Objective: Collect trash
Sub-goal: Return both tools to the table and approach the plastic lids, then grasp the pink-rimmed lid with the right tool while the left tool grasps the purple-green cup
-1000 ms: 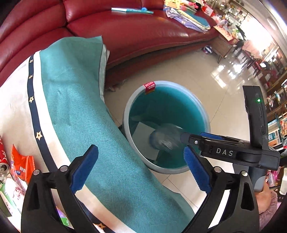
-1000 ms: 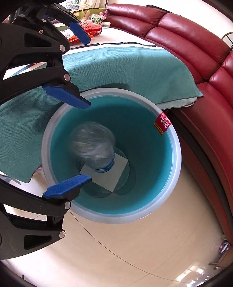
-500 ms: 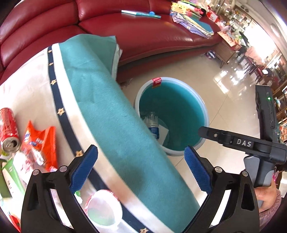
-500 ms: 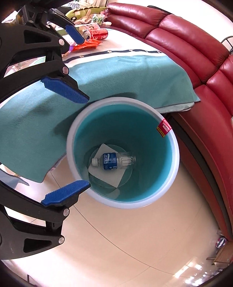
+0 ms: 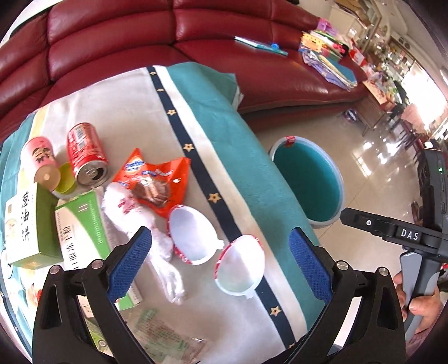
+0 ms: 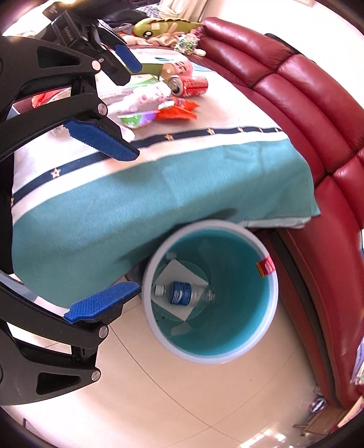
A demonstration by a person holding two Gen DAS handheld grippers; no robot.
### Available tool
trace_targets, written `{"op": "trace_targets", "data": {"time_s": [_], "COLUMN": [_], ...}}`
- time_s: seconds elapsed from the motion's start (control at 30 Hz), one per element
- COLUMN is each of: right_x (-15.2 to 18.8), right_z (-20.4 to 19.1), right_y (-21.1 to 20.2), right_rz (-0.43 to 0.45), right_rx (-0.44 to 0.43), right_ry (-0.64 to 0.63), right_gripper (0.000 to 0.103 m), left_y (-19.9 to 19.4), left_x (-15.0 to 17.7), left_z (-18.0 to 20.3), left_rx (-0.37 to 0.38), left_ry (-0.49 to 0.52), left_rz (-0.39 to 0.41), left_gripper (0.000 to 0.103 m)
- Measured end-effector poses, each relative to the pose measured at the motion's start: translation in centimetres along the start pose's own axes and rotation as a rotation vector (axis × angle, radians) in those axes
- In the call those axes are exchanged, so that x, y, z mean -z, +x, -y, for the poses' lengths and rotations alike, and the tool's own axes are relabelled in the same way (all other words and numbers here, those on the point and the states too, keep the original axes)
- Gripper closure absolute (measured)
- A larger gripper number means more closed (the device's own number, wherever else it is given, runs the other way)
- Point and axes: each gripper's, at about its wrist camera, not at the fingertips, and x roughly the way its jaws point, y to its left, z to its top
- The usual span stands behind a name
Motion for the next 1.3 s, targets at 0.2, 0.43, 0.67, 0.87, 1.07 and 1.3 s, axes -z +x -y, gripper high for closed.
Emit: {"op": "trace_targets", "data": {"time_s": [0.2, 0.43, 0.67, 0.87, 1.07, 1.3], "right_x": [1.5, 3.8, 4.7, 4.5, 4.8, 4.7], "right_z": [-3.0, -6.4, -8.2, -9.6, -10.9, -10.1], "right_y": [0.5, 3.6, 5.4, 6.9, 8.6, 8.2], "right_rz": [-0.027, -0.086, -0.103, -0.117, -0.125, -0.115], "right_rx": [-0.030, -0.038, -0.029, -0.024, 0.004, -0.021], "right_ry": [-0.061, -0.142, -0.184, -0.217, -0.270, -0.252], "right_gripper": [0.019, 0.019, 0.020, 0.041, 0.072, 0.098], "left_y": [-1.5, -1.1, -0.3, -0.1, 0.1, 0.3], "left_x": [1.7, 3.5, 4.3, 4.3, 4.4, 4.2], "left_z": [-4.4, -7.3, -8.3, -8.9, -9.3, -8.4], "left_rx": [-0.062, -0.070, -0.082, -0.079, -0.071, -0.065], "left_ry": [-0.078, -0.133, -0.130, -0.136, -0.139, -0.121], "left_rz": [0.018, -0.009, -0.022, -0.017, -0.024, -0.026], "left_gripper": [0.004, 0.004, 0.004, 0.004, 0.004, 0.004]}}
